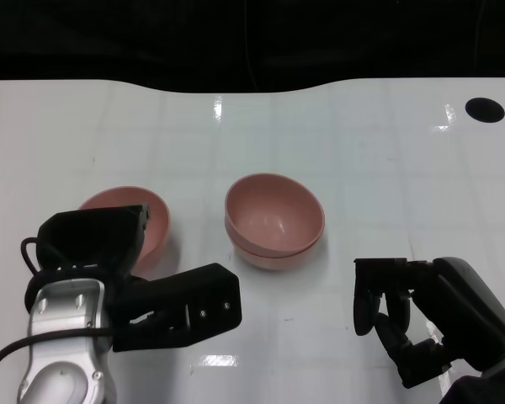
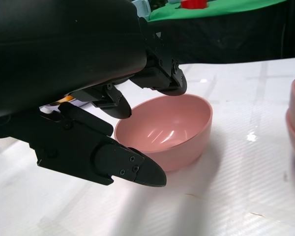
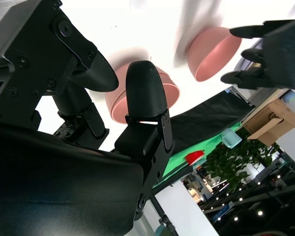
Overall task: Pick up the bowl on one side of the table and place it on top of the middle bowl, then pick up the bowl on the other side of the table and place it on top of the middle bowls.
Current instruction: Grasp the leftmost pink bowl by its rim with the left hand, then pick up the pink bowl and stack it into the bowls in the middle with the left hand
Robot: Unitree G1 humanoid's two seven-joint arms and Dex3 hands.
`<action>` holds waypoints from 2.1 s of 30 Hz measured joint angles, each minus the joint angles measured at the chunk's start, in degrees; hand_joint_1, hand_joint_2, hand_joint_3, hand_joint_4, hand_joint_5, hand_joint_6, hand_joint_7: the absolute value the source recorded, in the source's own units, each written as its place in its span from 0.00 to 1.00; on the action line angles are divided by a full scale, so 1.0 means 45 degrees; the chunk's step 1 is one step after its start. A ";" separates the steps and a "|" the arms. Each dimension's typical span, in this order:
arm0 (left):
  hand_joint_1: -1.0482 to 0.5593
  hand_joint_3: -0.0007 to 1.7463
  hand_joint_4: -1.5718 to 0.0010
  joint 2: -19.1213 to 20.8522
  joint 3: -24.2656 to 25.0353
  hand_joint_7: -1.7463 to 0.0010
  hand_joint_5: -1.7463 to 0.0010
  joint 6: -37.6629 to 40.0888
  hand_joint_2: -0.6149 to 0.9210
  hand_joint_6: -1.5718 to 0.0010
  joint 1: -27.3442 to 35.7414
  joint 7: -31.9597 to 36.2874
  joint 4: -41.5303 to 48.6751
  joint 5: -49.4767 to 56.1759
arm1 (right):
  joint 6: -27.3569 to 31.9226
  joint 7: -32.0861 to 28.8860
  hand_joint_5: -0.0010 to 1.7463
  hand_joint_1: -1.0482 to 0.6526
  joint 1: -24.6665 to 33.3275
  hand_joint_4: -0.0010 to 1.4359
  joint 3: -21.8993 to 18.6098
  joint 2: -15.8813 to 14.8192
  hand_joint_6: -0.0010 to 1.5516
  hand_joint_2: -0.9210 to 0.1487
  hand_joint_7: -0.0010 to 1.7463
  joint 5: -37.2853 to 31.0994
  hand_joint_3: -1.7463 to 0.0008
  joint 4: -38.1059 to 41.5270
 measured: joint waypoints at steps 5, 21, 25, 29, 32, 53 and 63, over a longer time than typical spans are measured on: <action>0.31 0.04 0.58 0.0148 -0.0040 0.99 0.88 -0.0314 1.00 0.71 -0.0668 0.0832 0.1584 -0.0619 | -0.0010 -0.0017 1.00 0.59 -0.0019 0.67 0.0009 0.0002 0.53 0.76 0.92 -0.0045 0.03 0.0023; 0.46 0.08 0.55 0.0487 -0.0672 0.95 0.23 -0.2564 1.00 0.35 -0.1581 0.3587 0.5400 -0.3050 | -0.0241 -0.0134 1.00 0.58 -0.0035 0.67 0.0024 0.0002 0.54 0.77 0.89 -0.0134 0.03 0.0200; 0.46 0.06 0.52 0.0614 -0.0700 0.90 0.06 -0.3769 1.00 0.24 -0.1633 0.4800 0.5905 -0.3739 | -0.0241 -0.0138 1.00 0.58 -0.0035 0.67 0.0030 0.0002 0.54 0.77 0.89 -0.0163 0.03 0.0216; 0.49 0.18 0.48 0.0751 -0.0856 0.09 0.00 -0.4453 1.00 0.57 -0.1664 0.5769 0.6208 -0.4011 | -0.0241 -0.0140 1.00 0.58 -0.0034 0.67 0.0046 0.0002 0.54 0.77 0.89 -0.0171 0.02 0.0215; 0.49 0.20 0.47 0.0843 -0.0938 0.09 0.00 -0.4385 0.99 0.60 -0.1674 0.5859 0.6096 -0.4059 | -0.0241 -0.0141 1.00 0.58 -0.0034 0.67 0.0054 0.0002 0.54 0.77 0.89 -0.0172 0.02 0.0215; 0.50 0.13 0.48 0.1907 -0.0820 0.22 0.00 -0.3334 0.97 0.57 -0.1496 0.5177 0.2429 -0.3657 | -0.0321 -0.0162 1.00 0.59 -0.0069 0.67 0.0118 -0.0001 0.54 0.77 0.89 -0.0163 0.02 0.0355; 0.51 0.39 0.44 0.1743 -0.0820 0.00 0.00 -0.4326 0.83 0.60 -0.1791 0.5176 0.1482 -0.3683 | -0.0333 -0.0141 1.00 0.59 -0.0083 0.67 0.0120 -0.0061 0.55 0.77 0.89 -0.0163 0.03 0.0362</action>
